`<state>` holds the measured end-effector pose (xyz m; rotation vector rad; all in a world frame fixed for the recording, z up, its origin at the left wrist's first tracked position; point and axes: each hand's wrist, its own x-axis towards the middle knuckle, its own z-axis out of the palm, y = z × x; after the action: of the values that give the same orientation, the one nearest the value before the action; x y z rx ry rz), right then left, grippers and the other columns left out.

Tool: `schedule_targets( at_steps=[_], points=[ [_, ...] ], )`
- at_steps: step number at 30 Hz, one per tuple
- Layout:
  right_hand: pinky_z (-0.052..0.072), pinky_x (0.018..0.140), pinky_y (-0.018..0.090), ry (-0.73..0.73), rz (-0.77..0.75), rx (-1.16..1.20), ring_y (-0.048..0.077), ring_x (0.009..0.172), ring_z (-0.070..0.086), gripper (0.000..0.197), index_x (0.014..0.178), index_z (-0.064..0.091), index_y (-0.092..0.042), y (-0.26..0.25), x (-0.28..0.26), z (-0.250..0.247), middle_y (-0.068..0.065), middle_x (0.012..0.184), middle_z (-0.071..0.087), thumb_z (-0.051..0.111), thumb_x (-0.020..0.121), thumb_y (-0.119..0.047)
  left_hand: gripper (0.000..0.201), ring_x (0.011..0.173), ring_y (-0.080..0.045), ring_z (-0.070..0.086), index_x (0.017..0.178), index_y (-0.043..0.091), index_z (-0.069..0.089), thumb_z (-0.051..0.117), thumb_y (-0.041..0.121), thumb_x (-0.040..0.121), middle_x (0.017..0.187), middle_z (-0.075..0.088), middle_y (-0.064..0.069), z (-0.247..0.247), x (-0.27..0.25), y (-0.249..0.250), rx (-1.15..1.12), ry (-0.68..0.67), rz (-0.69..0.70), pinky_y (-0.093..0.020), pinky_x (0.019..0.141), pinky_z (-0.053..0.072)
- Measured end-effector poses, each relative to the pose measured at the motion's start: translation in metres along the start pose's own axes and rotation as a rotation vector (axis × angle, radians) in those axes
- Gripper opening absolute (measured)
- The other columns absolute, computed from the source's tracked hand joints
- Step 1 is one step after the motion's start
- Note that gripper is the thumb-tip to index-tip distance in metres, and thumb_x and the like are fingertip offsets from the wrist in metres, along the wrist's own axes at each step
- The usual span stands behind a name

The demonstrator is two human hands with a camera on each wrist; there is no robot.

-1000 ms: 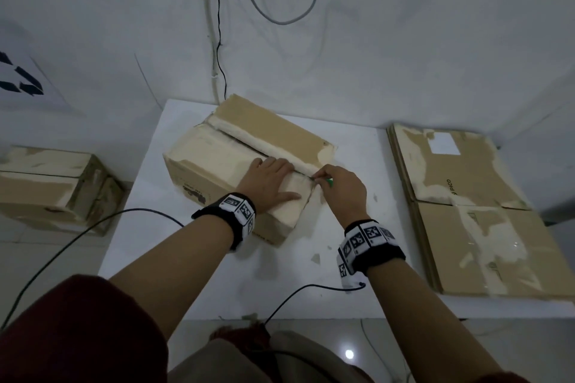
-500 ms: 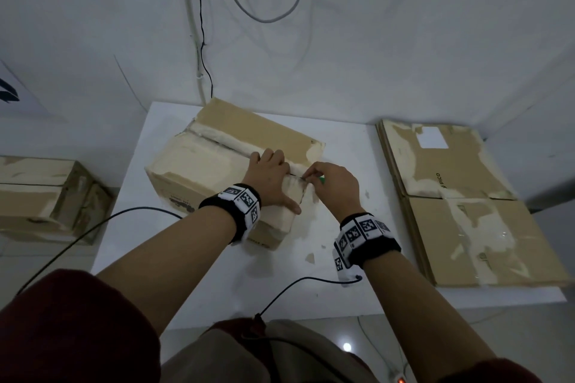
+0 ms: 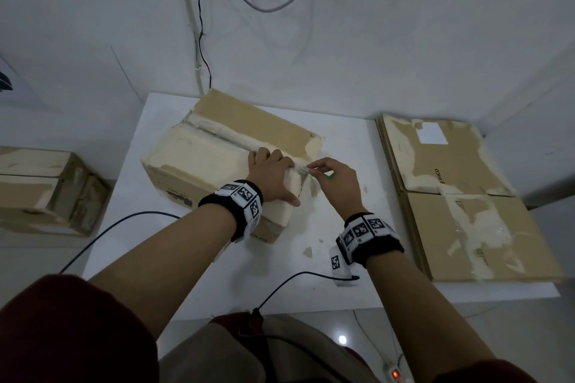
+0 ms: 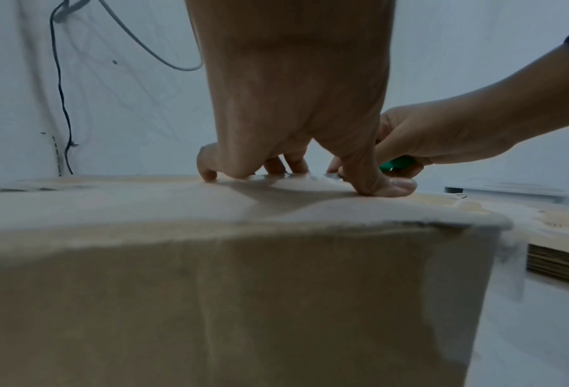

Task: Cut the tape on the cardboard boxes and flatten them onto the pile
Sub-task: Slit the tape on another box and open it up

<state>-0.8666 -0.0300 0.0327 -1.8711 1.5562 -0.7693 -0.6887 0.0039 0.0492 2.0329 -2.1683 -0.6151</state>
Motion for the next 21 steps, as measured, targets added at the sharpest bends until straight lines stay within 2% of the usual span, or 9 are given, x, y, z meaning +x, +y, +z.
schedule_targets(
  at_steps=[3,7,11,16,21],
  points=[
    [0.050,0.071,0.026,-0.030,0.025,-0.005,0.000,0.081,0.063,0.004,0.085,0.075,-0.033,0.000,0.005,0.000,-0.013,0.087,0.071,0.071,0.083,-0.034,0.088,0.120,-0.027,0.030,0.130,0.028,0.046,0.076,0.066,0.057,0.123,0.044,0.003,0.003,-0.003,-0.001,-0.046,0.027,0.002,-0.040,0.104,0.020],
    [0.038,0.063,0.015,-0.136,0.022,-0.029,-0.010,0.067,0.055,0.004,0.084,0.076,-0.033,-0.006,0.006,-0.011,-0.015,0.084,0.070,0.074,0.083,-0.030,0.087,0.119,-0.027,0.030,0.128,0.029,0.047,0.078,0.065,0.055,0.121,0.044,0.004,0.005,-0.005,-0.001,-0.077,0.042,0.002,-0.038,0.103,0.019],
    [0.037,0.061,0.011,-0.082,-0.005,-0.034,-0.007,0.071,0.056,0.005,0.084,0.075,-0.027,-0.006,-0.001,-0.005,-0.015,0.082,0.069,0.071,0.085,-0.024,0.086,0.119,-0.026,0.029,0.127,0.028,0.047,0.079,0.063,0.056,0.121,0.044,0.005,0.005,-0.005,-0.001,-0.106,0.061,0.013,-0.036,0.101,0.018],
    [0.041,0.066,0.008,0.008,0.026,0.118,-0.004,0.077,0.060,0.004,0.085,0.074,-0.015,0.001,-0.019,0.005,-0.009,0.082,0.070,0.071,0.087,-0.013,0.085,0.118,-0.026,0.028,0.126,0.027,0.048,0.081,0.061,0.055,0.119,0.043,0.006,0.006,-0.005,-0.002,-0.122,0.043,0.056,-0.035,0.102,0.017],
    [0.041,0.066,0.008,-0.009,0.067,0.097,-0.001,0.077,0.061,0.006,0.083,0.070,-0.016,0.002,-0.016,0.003,-0.006,0.080,0.069,0.070,0.086,-0.011,0.083,0.115,-0.025,0.029,0.122,0.027,0.050,0.082,0.059,0.053,0.115,0.043,0.006,0.009,0.000,-0.001,-0.106,0.041,0.116,-0.033,0.101,0.017]
  ],
)
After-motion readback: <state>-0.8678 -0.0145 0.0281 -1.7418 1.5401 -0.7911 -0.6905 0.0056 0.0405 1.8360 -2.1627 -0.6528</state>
